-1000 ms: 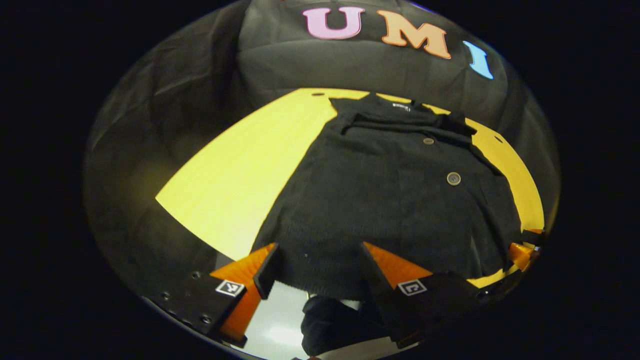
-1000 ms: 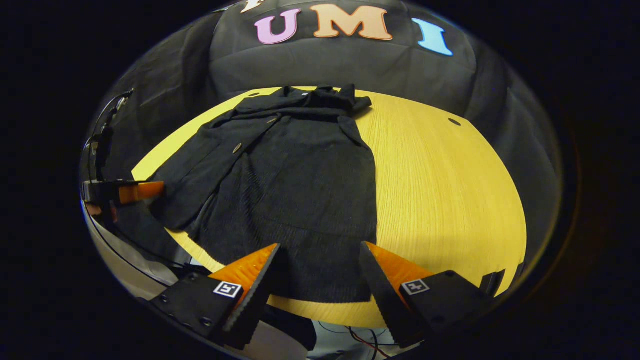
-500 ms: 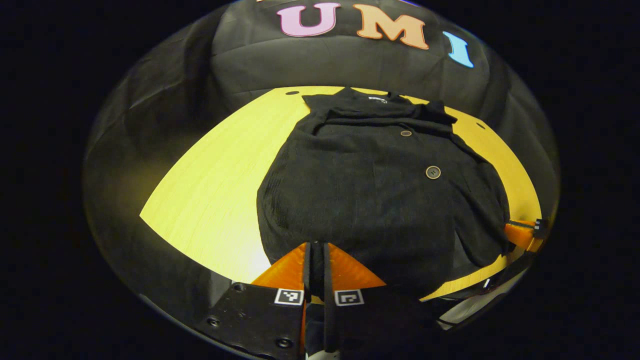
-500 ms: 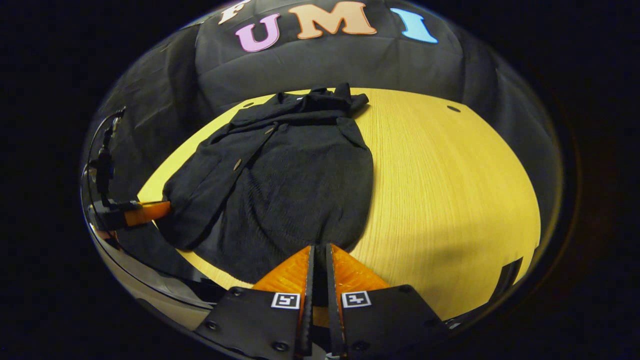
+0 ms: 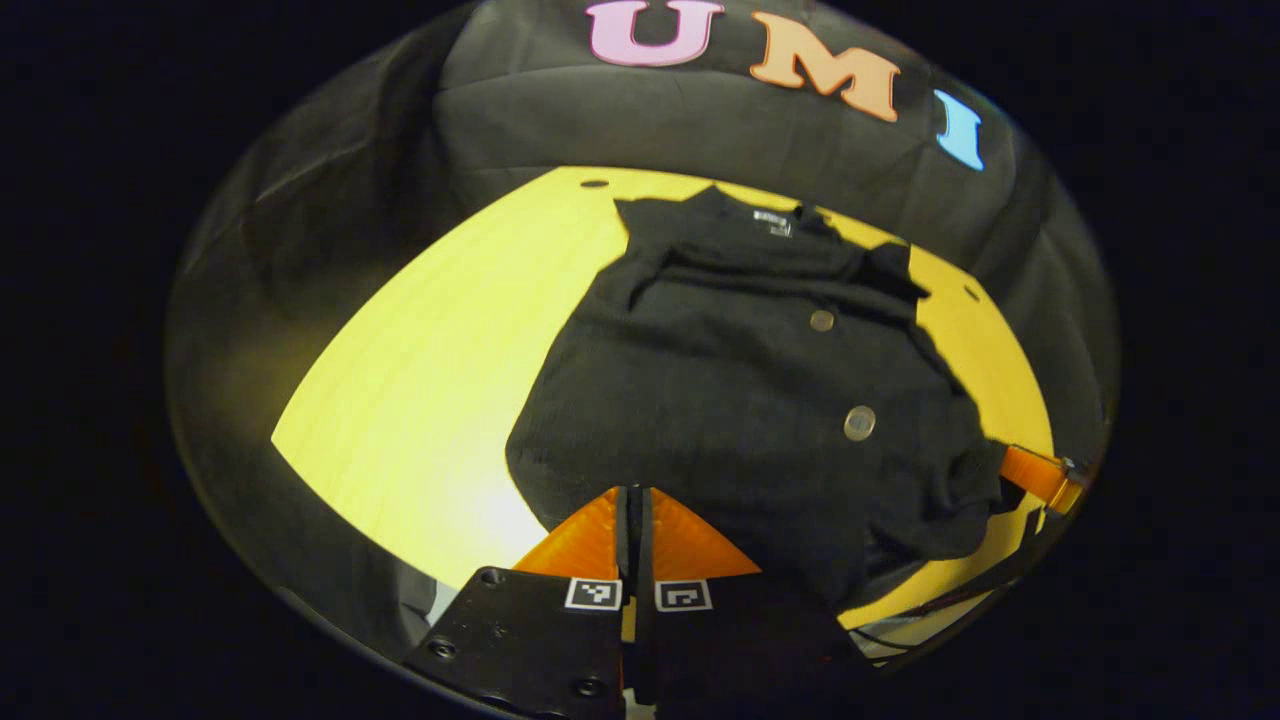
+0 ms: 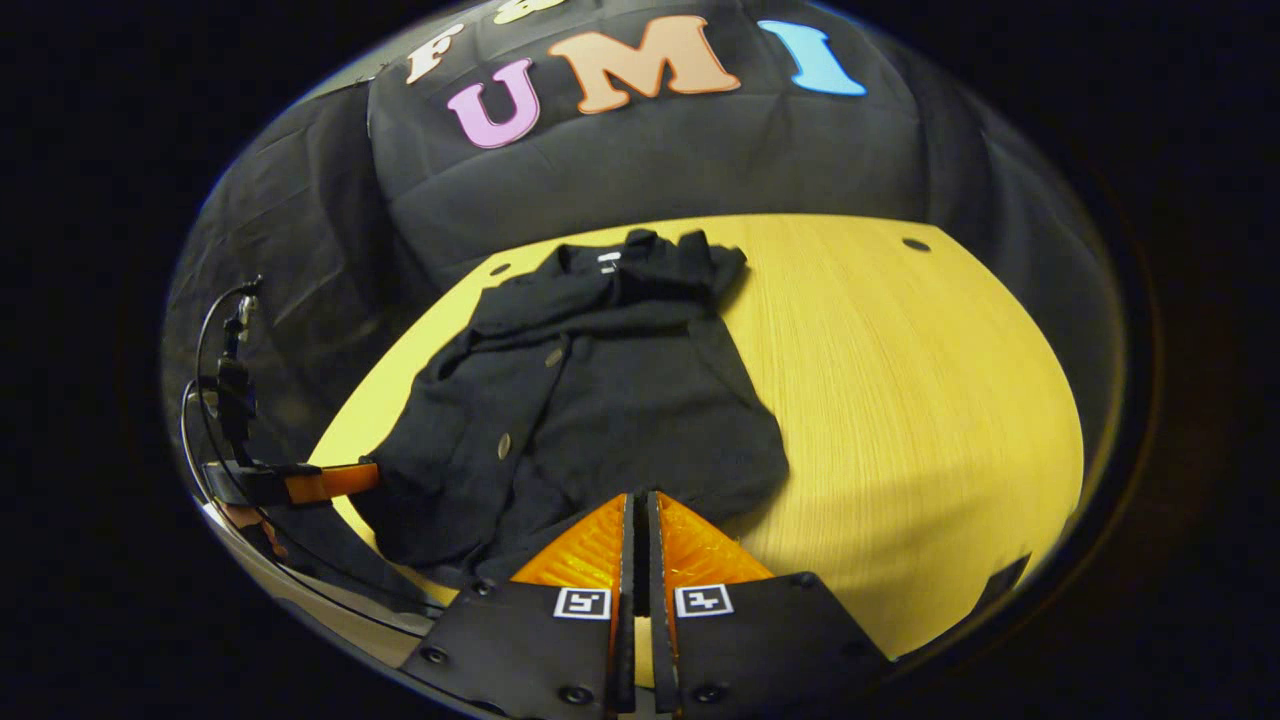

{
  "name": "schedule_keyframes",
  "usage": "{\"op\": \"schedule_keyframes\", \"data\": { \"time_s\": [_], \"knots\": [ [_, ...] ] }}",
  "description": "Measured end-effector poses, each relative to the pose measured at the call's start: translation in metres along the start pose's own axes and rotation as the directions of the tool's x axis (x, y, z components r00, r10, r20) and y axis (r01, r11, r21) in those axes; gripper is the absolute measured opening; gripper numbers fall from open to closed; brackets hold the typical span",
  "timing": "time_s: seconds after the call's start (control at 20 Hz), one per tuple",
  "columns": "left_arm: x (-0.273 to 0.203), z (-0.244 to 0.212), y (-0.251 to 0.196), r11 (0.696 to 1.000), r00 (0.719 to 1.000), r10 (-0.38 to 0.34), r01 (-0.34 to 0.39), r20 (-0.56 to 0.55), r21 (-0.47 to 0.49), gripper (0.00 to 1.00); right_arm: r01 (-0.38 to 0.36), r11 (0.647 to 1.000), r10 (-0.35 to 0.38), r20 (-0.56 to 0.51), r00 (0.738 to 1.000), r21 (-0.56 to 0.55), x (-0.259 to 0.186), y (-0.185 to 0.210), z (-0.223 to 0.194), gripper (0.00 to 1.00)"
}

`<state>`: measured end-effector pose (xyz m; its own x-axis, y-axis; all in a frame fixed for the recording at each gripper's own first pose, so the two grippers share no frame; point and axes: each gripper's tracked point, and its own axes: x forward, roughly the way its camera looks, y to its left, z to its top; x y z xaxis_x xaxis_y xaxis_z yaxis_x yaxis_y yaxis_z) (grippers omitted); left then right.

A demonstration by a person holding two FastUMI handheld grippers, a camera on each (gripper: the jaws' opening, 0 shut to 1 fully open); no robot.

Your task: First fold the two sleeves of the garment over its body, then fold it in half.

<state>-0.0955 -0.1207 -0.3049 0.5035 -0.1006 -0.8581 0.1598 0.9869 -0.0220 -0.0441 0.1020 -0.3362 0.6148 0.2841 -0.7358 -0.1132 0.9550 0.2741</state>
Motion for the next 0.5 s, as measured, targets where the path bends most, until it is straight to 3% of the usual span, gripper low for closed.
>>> {"op": "schedule_keyframes", "data": {
  "time_s": [0.3, 0.5],
  "knots": [
    [0.062, 0.151, -0.031, 0.996, 0.979, -0.089, 0.086, 0.182, 0.02, 0.0, -0.052, 0.993, 0.039, 0.127, 0.991, 0.103, 0.062, -0.012, 0.139, 0.09],
    [0.137, 0.239, -0.038, 0.994, 0.966, -0.105, 0.098, 0.238, 0.039, 0.0, 0.027, 0.992, -0.053, 0.21, 0.976, 0.124, 0.121, -0.039, 0.231, 0.09]
  ]
}}
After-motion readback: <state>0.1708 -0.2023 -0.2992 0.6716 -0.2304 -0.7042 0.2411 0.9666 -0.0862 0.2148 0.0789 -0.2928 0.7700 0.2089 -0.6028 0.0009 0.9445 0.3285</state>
